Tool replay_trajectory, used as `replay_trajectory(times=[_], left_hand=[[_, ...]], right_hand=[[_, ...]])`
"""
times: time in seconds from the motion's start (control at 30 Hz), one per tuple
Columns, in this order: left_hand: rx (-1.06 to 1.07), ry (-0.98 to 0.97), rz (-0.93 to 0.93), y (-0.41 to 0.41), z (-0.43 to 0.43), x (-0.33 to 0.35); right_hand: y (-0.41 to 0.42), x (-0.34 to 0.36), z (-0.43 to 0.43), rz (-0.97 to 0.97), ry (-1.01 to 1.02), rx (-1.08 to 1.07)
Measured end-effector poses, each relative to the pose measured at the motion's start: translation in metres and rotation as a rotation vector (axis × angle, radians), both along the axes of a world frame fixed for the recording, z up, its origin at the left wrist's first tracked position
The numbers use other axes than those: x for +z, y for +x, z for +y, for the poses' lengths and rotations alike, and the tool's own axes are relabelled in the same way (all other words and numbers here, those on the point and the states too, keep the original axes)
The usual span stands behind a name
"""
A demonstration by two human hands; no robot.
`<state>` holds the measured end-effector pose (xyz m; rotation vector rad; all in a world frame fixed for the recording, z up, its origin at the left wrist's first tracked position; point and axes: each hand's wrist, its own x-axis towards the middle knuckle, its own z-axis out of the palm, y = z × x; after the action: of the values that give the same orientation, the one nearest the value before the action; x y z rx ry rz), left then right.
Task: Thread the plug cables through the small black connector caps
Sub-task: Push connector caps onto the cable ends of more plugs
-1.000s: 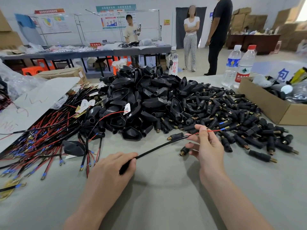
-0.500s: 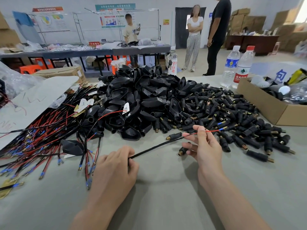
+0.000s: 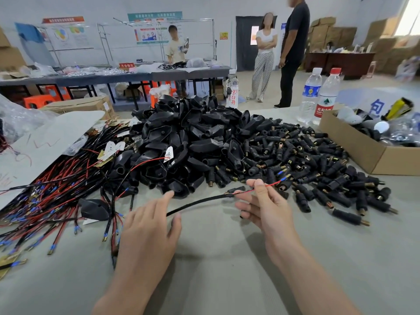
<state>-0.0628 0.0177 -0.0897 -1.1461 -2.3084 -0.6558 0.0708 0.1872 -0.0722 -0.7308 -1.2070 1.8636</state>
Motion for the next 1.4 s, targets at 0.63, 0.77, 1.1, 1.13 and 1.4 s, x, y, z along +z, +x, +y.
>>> replay_trajectory(times=[0.63, 0.77, 1.1, 1.13, 1.4], left_hand=[[-0.291, 0.281, -0.407, 0.027, 0.057, -0.011], [-0.308, 0.332, -0.564, 0.021, 0.057, -0.015], [-0.294, 0.251, -0.672, 0.019, 0.056, -0.018], [-0.308, 0.231, -0.672, 0.019, 0.055, -0.017], [-0.465, 0.129, -0.697, 0.021, 0.054, -0.016]], right_hand=[[-0.003, -0.019, -0.006, -0.586, 0.831, -0.094], [0.005, -0.022, 0.0, -0.825, 0.936, -0.088], [0.01, -0.031, 0.011, -0.981, 1.115, 0.032], [0.01, -0.032, 0.012, -0.967, 1.12, 0.033], [0.009, -0.027, 0.02, -0.738, 0.979, -0.004]])
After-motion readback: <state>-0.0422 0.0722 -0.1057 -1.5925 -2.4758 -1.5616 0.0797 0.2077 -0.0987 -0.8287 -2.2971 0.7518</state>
